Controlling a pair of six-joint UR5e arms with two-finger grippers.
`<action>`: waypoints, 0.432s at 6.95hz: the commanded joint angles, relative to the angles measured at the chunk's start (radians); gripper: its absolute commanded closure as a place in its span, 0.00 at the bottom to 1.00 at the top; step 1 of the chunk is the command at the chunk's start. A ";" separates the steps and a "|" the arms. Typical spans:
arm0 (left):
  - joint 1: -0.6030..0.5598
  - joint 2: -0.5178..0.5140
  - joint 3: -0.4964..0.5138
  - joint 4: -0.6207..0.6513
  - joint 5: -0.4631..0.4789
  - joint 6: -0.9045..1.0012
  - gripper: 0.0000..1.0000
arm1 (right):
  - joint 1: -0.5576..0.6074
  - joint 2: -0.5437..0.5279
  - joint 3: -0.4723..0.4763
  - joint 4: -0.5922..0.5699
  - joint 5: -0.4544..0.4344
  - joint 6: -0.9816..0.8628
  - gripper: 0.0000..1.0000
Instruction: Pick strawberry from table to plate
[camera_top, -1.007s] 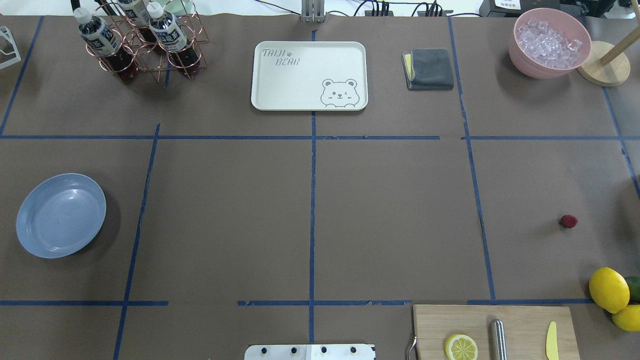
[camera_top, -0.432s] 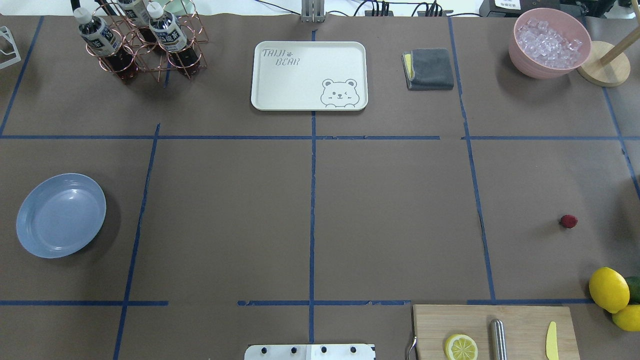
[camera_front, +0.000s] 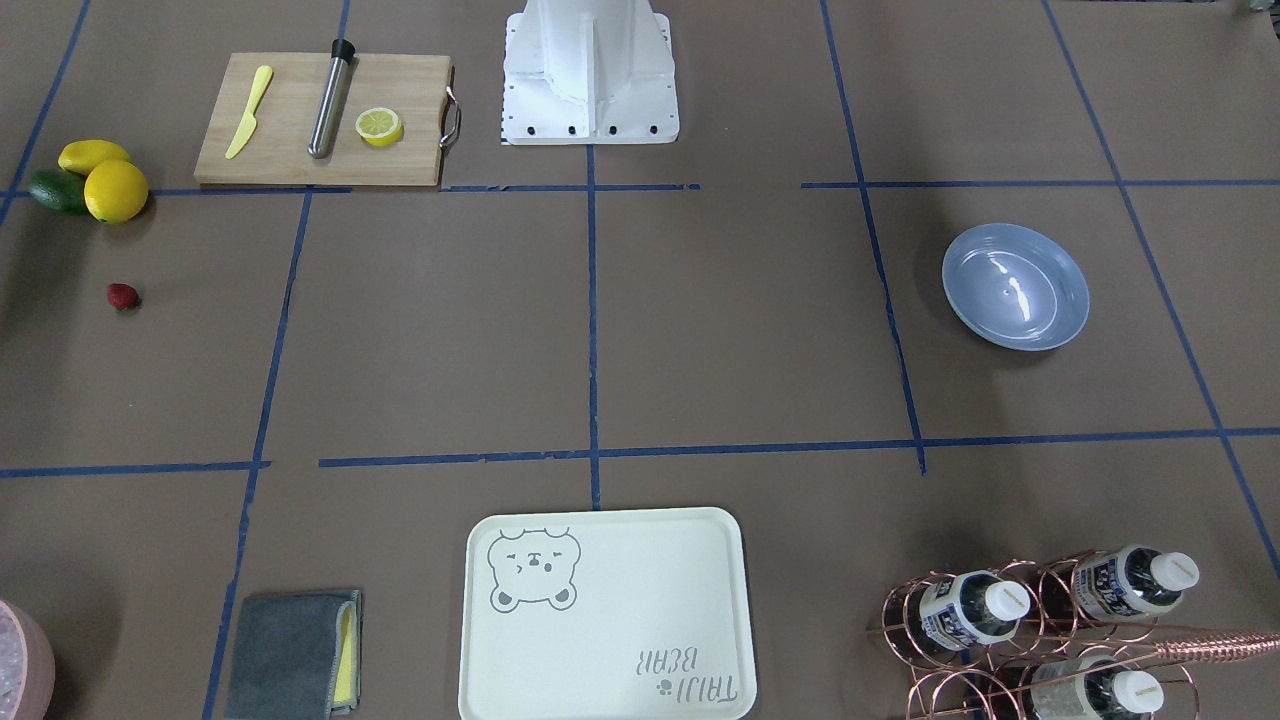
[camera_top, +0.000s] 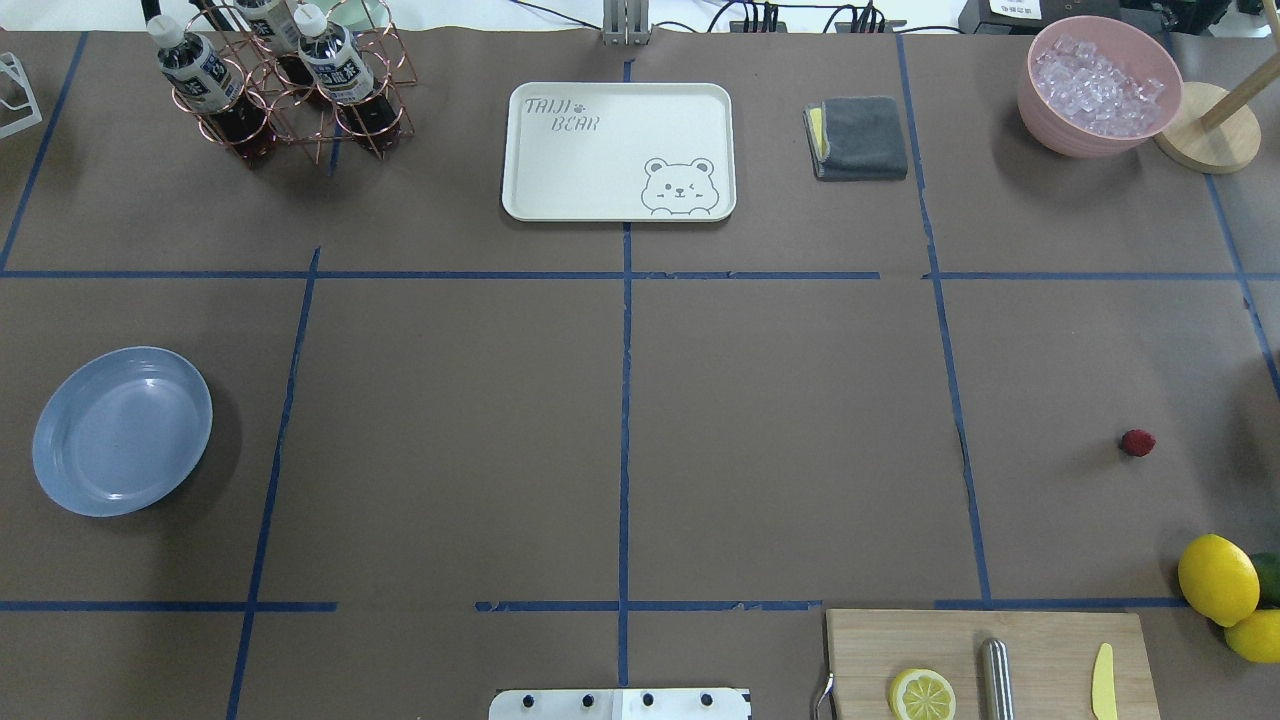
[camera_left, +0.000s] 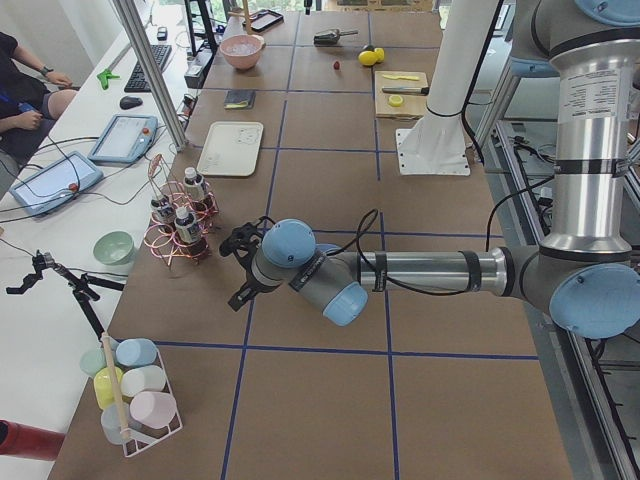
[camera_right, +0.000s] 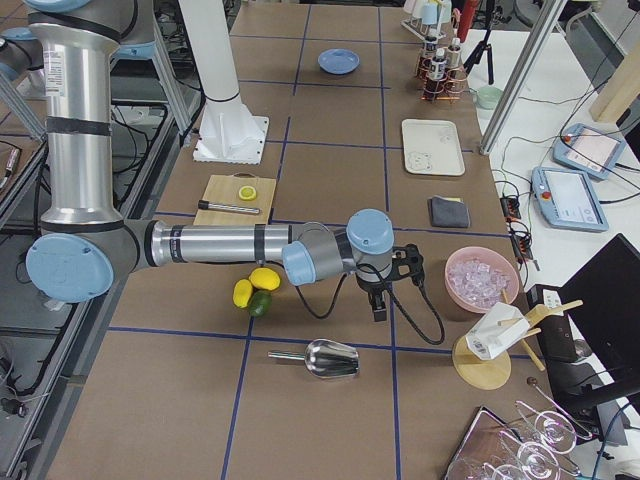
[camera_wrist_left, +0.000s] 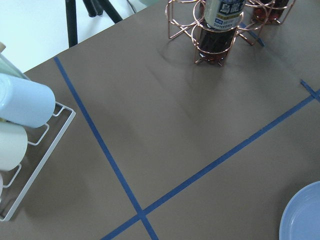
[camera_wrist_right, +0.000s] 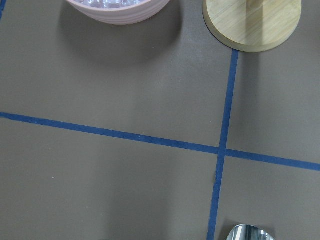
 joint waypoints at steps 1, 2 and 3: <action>0.135 0.013 0.031 -0.084 0.057 -0.250 0.00 | -0.001 0.002 -0.004 0.000 0.000 0.001 0.00; 0.190 0.058 0.032 -0.181 0.150 -0.388 0.00 | -0.001 0.002 -0.009 0.000 0.002 0.001 0.00; 0.240 0.100 0.055 -0.310 0.165 -0.524 0.05 | -0.001 0.001 -0.010 0.000 0.002 0.001 0.00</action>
